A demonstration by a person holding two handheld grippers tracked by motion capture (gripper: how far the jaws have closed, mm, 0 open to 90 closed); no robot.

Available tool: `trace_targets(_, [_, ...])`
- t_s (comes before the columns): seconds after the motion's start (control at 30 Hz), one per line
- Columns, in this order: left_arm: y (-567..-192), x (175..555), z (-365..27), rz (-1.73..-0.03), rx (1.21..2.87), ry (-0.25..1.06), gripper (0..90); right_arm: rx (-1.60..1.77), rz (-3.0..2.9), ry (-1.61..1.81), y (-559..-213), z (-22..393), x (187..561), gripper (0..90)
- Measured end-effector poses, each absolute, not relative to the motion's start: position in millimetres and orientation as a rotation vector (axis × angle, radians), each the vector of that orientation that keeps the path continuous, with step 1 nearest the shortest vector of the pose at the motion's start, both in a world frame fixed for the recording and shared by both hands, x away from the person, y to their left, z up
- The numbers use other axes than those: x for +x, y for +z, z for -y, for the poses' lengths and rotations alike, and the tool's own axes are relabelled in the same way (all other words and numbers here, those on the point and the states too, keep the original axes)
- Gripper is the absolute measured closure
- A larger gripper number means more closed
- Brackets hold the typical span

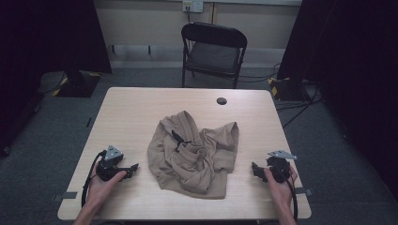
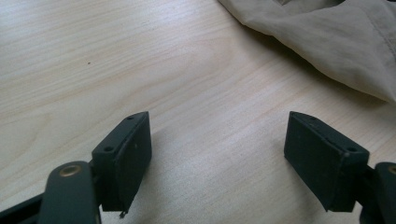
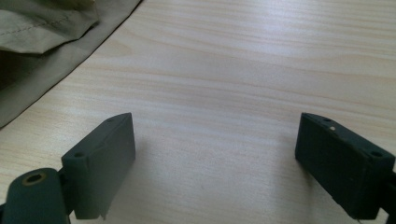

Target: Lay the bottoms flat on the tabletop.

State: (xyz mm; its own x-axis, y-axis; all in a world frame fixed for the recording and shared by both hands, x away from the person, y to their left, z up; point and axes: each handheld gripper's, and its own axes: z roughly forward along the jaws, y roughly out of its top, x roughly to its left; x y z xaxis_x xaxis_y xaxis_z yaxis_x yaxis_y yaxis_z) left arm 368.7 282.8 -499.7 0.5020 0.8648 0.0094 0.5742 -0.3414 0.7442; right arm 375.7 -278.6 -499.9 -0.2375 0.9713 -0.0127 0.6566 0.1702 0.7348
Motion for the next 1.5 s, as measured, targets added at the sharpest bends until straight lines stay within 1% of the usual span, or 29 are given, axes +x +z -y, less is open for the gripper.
trace_targets(0.1, [-499,368,-282,-1.177,2.048,0.529,26.2,1.531,-1.964,0.850,-499,277,375,14.5])
trace_targets(0.2, [-495,366,-282,-1.157,2.026,0.533,26.1,1.528,-1.980,0.848,-497,275,374,21.5])
trace_targets(0.23, [-493,366,-282,-1.138,2.018,0.530,26.1,1.527,-1.992,0.855,-495,274,374,22.5])
trace_targets(0.4, [-484,365,-273,-1.078,2.013,0.498,25.9,1.486,-2.043,0.896,-485,261,376,22.4])
trace_targets(0.43, [-482,365,-269,-1.069,2.014,0.489,26.0,1.475,-2.050,0.904,-483,258,376,23.1])
trace_targets(0.5, [-480,365,-266,-1.052,2.018,0.493,27.2,1.426,-2.085,0.952,-477,252,378,28.1])
trace_targets(0.6, [-474,368,-256,-1.023,2.018,0.476,29.5,1.380,-2.103,0.989,-470,243,381,28.7])
trace_targets(0.67, [-470,373,-245,-1.002,2.023,0.458,31.0,1.323,-2.133,1.050,-461,227,389,30.7])
trace_targets(0.73, [-468,379,-236,-0.994,2.005,0.413,34.4,1.274,-2.162,1.066,-455,215,393,32.1])
trace_targets(0.77, [-467,382,-231,-0.986,2.012,0.422,36.7,1.228,-2.183,1.076,-452,206,397,34.1])
trace_targets(0.8, [-467,382,-231,-0.986,2.012,0.422,38.4,1.228,-2.183,1.076,-452,206,397,34.1])
trace_targets(0.83, [-465,389,-221,-0.969,2.009,0.405,40.4,1.168,-2.214,1.095,-451,192,403,40.1])
trace_targets(0.93, [-463,397,-205,-0.943,1.979,0.381,49.4,1.123,-2.281,1.106,-458,176,416,50.3])
trace_targets(1.0, [-467,402,-198,-0.931,1.971,0.338,53.5,1.113,-2.315,1.099,-467,168,422,54.1])
trace_targets(1.07, [-472,405,-192,-0.936,1.972,0.314,53.4,1.099,-2.325,1.096,-470,166,424,55.1])
trace_targets(1.1, [-479,409,-187,-0.950,1.997,0.310,47.3,1.095,-2.353,1.080,-479,160,427,54.6])
trace_targets(1.13, [-483,410,-183,-0.961,2.029,0.322,41.4,1.107,-2.367,1.067,-482,159,428,52.3])
trace_targets(1.17, [-487,411,-182,-0.966,2.057,0.332,37.3,1.114,-2.379,1.048,-486,159,430,51.1])
trace_targets(1.2, [-490,412,-180,-0.975,2.069,0.329,34.3,1.120,-2.393,1.033,-489,158,430,51.5])
trace_targets(1.23, [-492,413,-180,-0.974,2.093,0.335,33.2,1.115,-2.397,1.036,-491,159,429,52.3])
trace_targets(1.27, [-494,413,-180,-0.974,2.110,0.325,32.8,1.120,-2.397,1.048,-492,160,428,55.4])
trace_targets(1.3, [-496,412,-178,-0.974,2.098,0.348,34.2,1.125,-2.408,1.050,-491,160,426,63.9])
trace_targets(1.33, [-496,411,-179,-0.940,2.137,0.379,36.9,1.120,-2.423,1.057,-490,160,425,70.3])
trace_targets(1.37, [-495,408,-178,-0.935,2.141,0.388,41.9,1.101,-2.424,1.054,-490,159,422,75.5])
trace_targets(1.4, [-495,408,-178,-0.935,2.141,0.388,50.4,1.086,-2.427,1.053,-490,157,418,79.3])
trace_targets(1.43, [-494,405,-179,-0.923,2.161,0.376,56.3,1.074,-2.424,1.052,-490,156,415,80.7])
trace_targets(1.5, [-494,405,-180,-0.908,2.161,0.381,63.8,1.073,-2.424,1.054,-490,156,412,81.7])
